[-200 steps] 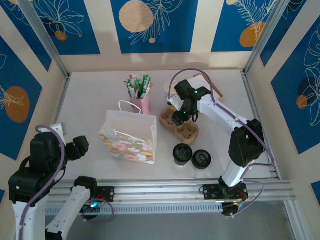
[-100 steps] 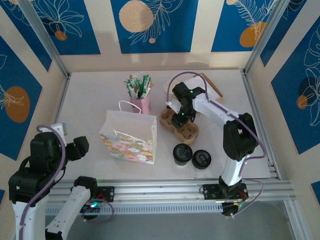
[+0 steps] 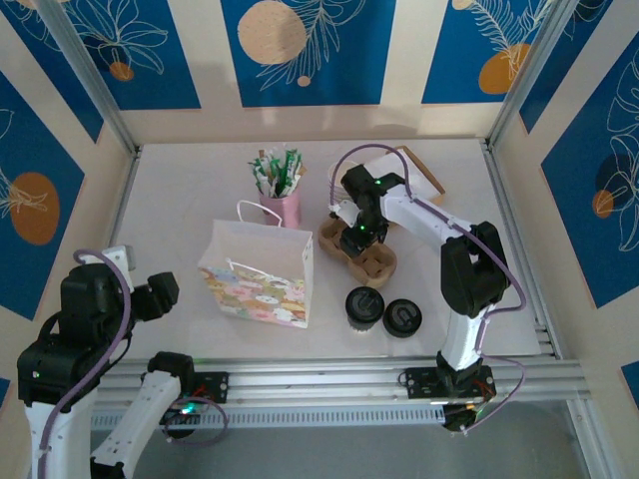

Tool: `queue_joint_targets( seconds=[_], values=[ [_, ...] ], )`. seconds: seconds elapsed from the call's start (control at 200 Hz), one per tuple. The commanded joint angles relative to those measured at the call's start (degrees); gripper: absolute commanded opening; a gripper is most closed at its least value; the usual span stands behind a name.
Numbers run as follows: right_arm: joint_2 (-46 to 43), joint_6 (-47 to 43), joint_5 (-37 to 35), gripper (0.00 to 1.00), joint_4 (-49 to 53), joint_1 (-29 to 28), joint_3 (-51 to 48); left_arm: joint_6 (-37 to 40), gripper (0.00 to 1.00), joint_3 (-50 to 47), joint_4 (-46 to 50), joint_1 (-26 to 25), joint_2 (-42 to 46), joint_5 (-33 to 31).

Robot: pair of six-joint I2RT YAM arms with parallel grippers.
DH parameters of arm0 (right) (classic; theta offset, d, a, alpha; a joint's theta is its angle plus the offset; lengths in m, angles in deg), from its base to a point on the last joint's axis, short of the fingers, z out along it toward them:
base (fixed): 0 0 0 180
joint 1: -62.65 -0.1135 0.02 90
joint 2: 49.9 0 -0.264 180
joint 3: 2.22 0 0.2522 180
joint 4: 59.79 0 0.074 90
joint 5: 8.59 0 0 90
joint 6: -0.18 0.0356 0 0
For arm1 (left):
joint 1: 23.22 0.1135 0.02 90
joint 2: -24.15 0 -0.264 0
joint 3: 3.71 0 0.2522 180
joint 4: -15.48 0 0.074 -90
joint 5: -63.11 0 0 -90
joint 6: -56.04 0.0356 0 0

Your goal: Pack the takeout coffee

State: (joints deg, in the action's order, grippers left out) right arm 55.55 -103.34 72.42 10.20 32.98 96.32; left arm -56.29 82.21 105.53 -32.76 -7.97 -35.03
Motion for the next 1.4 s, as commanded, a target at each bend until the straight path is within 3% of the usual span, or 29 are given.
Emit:
queue_joint_targets(
  seconds=[0.0,0.16,1.025,1.396],
  values=[
    [0.5,-0.7,1.1,0.51,1.4,-0.5,1.1,0.3,0.76,-0.5,-0.3,-0.3,-0.1,1.6],
    [0.5,-0.7,0.9,0.43,1.2,-0.6,0.8,0.2,0.76,-0.3,-0.5,-0.3,-0.3,1.9],
    [-7.2,0.6,1.2,0.41,0.7,-0.3,0.0,0.3,0.75,2.2,0.5,-0.3,-0.2,1.6],
    [-16.8,3.3,6.0,0.41,-0.8,1.7,-0.5,3.0,0.75,8.9,1.8,-0.3,-5.9,0.7]
  ],
)
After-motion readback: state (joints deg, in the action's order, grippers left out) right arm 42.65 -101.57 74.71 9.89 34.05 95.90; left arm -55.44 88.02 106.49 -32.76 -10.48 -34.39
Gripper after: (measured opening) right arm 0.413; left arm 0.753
